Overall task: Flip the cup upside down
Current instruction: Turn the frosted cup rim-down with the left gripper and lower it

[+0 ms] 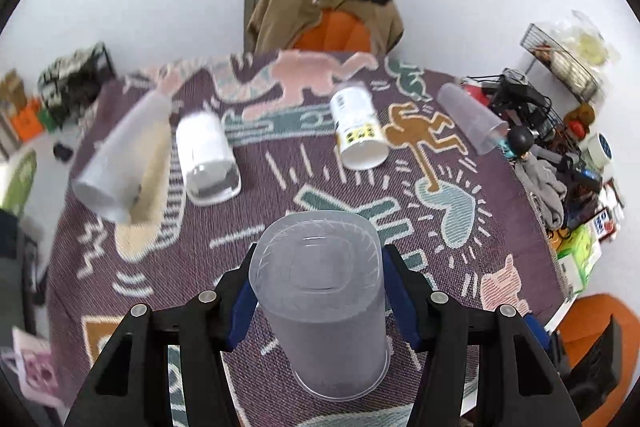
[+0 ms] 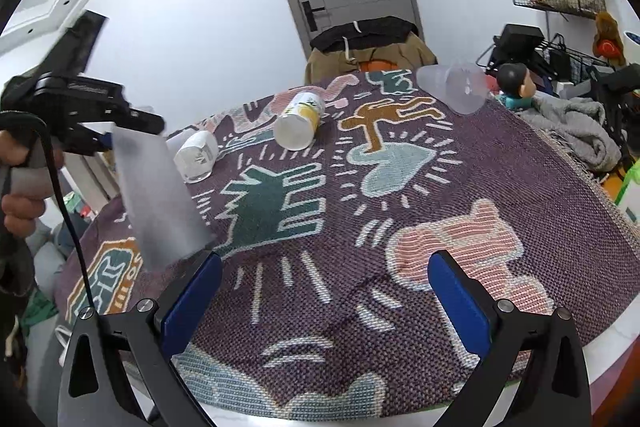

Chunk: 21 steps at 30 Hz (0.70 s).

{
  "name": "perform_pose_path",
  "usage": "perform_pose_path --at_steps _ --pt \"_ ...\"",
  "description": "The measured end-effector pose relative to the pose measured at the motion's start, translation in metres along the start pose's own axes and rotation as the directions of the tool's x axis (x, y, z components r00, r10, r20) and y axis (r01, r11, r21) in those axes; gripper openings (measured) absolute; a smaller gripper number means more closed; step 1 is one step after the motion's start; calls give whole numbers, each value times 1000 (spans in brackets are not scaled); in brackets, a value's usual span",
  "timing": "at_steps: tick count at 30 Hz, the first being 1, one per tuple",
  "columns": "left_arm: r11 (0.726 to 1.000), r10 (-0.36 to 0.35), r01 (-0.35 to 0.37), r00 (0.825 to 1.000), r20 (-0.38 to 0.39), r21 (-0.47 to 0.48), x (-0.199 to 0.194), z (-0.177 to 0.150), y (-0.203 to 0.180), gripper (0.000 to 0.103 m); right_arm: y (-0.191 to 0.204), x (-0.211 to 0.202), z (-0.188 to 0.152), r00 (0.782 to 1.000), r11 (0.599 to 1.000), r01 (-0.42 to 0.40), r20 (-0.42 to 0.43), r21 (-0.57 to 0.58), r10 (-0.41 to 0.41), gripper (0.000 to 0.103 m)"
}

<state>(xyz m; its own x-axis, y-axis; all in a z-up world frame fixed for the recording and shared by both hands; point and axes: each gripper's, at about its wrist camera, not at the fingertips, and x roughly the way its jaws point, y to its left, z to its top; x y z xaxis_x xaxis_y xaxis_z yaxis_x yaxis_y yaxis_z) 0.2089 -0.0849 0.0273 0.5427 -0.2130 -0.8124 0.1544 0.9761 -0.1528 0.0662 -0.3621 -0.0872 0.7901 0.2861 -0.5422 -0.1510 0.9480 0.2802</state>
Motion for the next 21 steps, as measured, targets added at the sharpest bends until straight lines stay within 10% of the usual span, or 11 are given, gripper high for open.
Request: perform_pose_path --at_steps 21 --pt "963 19 -102 949 313 251 -7 -41 -53 59 -21 13 -5 997 996 69 -44 62 -67 103"
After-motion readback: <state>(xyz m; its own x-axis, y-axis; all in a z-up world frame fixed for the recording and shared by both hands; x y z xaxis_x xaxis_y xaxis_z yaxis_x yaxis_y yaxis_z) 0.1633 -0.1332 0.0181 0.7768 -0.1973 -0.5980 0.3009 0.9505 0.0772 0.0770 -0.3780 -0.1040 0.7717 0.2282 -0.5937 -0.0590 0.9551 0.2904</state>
